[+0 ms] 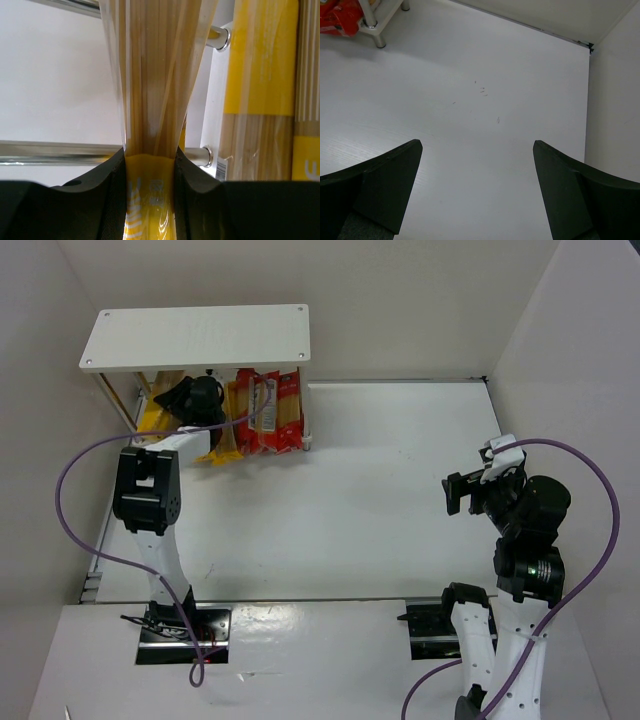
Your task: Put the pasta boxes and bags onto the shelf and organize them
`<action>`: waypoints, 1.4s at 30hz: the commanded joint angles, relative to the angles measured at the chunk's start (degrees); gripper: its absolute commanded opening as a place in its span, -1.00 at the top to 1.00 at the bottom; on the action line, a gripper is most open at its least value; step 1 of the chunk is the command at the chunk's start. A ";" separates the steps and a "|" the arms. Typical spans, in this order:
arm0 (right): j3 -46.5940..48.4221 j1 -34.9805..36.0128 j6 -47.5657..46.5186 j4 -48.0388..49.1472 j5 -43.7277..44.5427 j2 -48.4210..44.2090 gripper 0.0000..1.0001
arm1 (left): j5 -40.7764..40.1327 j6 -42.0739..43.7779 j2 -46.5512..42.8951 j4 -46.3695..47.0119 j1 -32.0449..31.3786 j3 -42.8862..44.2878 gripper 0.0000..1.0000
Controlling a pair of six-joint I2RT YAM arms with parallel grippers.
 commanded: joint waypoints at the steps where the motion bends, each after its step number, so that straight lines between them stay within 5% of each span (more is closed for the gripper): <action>1: -0.09 -0.35 0.81 0.22 -0.73 -0.42 -1.00 | -3.86 2.25 0.06 8.99 0.60 5.31 1.00; 18: -0.09 0.18 0.81 0.22 0.32 -0.42 -1.00 | 0.79 0.58 5.16 9.87 4.74 6.81 0.98; 22: -0.09 0.18 0.81 0.22 0.32 -0.42 -1.00 | 1.32 0.58 5.69 9.87 4.74 7.86 0.78; 34: -0.09 0.18 0.81 0.22 0.32 -0.42 -1.00 | 1.86 0.32 8.06 8.29 4.21 10.59 -0.33; 42: -0.09 0.18 0.81 0.22 0.32 -0.42 -1.00 | 3.17 -5.57 8.59 0.38 3.68 12.79 -0.70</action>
